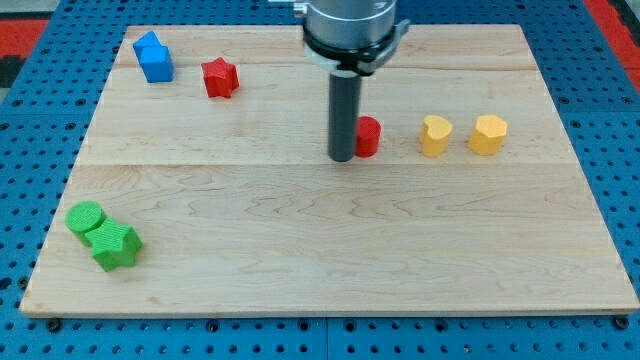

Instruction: Push the red star towards center

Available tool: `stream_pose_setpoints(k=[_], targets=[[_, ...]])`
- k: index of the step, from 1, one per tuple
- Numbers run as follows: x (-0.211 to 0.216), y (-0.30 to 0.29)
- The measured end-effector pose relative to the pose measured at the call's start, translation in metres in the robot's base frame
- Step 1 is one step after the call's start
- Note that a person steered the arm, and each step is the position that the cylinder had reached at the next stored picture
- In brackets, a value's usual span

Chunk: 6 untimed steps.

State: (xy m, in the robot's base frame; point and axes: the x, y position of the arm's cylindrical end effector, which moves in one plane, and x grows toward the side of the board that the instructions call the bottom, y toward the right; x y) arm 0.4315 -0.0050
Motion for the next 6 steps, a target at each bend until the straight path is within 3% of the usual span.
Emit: stream_pose_setpoints(k=[1,3,5,6], targets=[[-0.013,-0.042],[-0.017,0.016],[-0.031,-0.069],[-0.067,-0.055]])
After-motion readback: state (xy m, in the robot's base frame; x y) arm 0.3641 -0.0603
